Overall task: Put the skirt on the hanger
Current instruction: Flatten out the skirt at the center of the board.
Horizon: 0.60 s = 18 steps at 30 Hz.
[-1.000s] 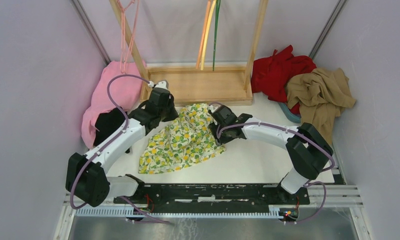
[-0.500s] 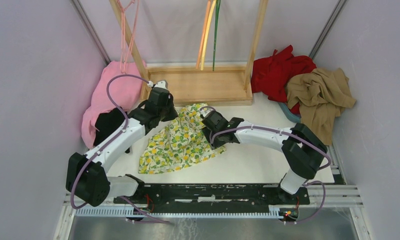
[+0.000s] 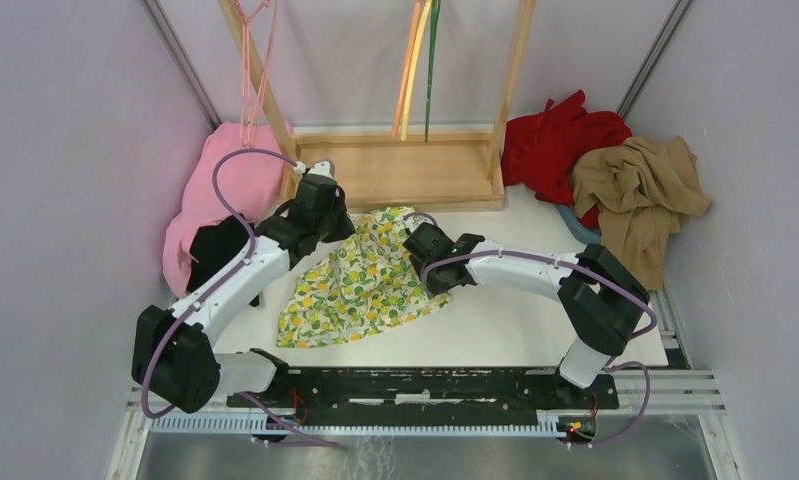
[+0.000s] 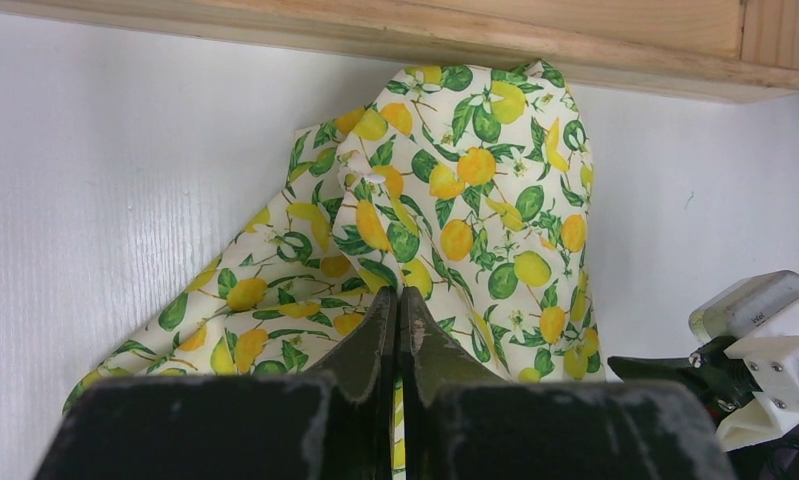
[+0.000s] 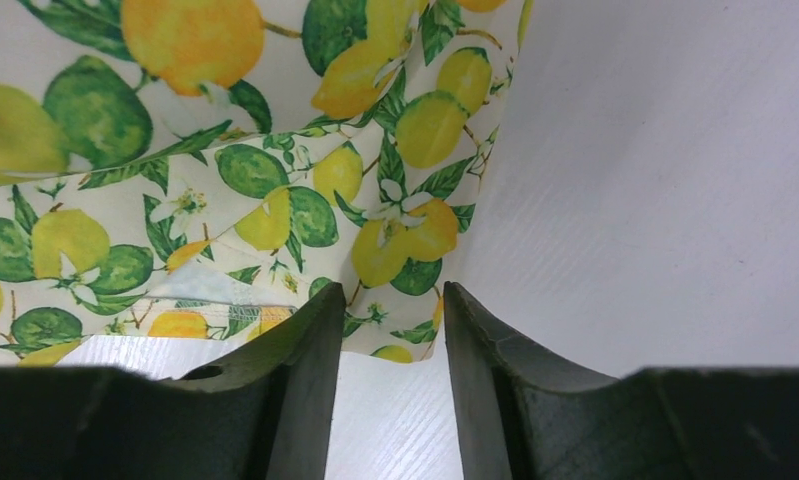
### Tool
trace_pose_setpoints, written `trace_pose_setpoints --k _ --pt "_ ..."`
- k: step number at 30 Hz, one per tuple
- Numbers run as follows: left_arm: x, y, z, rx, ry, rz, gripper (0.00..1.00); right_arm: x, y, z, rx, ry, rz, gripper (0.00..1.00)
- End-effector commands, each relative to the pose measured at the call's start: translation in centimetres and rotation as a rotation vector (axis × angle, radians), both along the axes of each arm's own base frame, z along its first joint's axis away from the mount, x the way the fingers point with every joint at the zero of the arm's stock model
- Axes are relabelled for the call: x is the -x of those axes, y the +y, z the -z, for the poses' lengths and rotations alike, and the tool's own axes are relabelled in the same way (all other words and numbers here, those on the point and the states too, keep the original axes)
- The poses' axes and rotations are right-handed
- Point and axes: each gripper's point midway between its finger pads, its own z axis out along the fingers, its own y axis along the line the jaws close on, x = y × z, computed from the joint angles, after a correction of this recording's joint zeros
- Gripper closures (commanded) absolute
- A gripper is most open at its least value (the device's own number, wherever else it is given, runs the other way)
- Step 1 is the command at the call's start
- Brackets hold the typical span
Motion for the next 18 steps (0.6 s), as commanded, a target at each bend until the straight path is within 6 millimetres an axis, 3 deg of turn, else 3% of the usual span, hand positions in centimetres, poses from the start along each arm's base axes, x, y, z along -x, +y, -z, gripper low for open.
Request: trace_pose_setpoints --k 1,10,18 --pt "-0.79 -0.17 -0.67 -0.001 -0.044 0.027 0.94 -0.53 1.65 -1.03 -0.059 -0.020 0.001 0.56" --pt "-0.86 -0.21 -0.70 0.005 -0.043 0.030 0.94 0.02 1.67 -0.65 -0.047 -0.006 -0.010 0.62" --pt "-0.91 -0.25 -0.94 0.007 -0.046 0.034 0.94 0.24 2.00 -0.56 -0.047 -0.004 -0.011 0.53"
